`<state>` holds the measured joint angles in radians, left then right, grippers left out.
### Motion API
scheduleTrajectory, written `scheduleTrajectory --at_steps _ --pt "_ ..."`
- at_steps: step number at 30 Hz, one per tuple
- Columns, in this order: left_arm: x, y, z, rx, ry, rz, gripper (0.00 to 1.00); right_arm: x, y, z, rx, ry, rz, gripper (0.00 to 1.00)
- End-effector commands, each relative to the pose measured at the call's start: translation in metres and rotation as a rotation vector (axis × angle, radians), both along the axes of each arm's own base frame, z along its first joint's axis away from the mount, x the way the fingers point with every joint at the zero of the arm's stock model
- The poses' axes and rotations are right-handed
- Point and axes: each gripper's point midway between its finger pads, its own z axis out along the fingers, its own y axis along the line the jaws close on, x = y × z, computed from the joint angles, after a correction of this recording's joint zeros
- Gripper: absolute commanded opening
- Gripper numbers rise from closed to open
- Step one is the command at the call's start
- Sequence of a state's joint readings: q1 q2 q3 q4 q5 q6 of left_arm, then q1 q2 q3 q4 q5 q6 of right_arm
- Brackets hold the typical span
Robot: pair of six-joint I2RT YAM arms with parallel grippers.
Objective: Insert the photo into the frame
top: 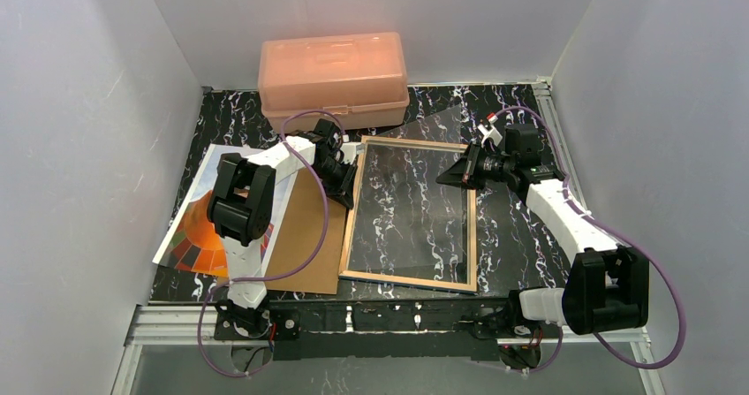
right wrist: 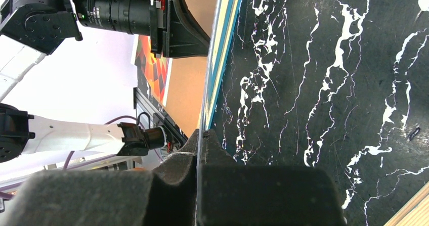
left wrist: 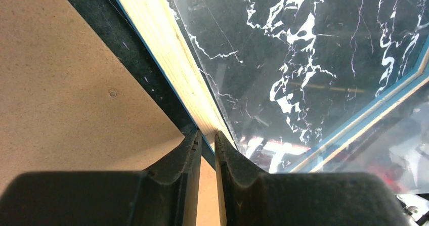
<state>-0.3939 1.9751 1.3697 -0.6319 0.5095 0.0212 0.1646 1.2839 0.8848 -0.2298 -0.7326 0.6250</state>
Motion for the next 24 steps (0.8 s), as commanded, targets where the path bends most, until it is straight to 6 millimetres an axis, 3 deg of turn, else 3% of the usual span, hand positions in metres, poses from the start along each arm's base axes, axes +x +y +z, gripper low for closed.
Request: scheduleTrajectory --at_steps 1,24 --pt "-0.007 0.002 0.003 0.004 0.004 -0.01 0.13 0.005 0.003 0.007 0.027 -0.044 0.02 0.01" --pt "-0.005 0.003 0.004 0.013 -0.003 -0.008 0.09 -0.003 0.0 -0.011 -0.011 -0.003 0.039 0.01"
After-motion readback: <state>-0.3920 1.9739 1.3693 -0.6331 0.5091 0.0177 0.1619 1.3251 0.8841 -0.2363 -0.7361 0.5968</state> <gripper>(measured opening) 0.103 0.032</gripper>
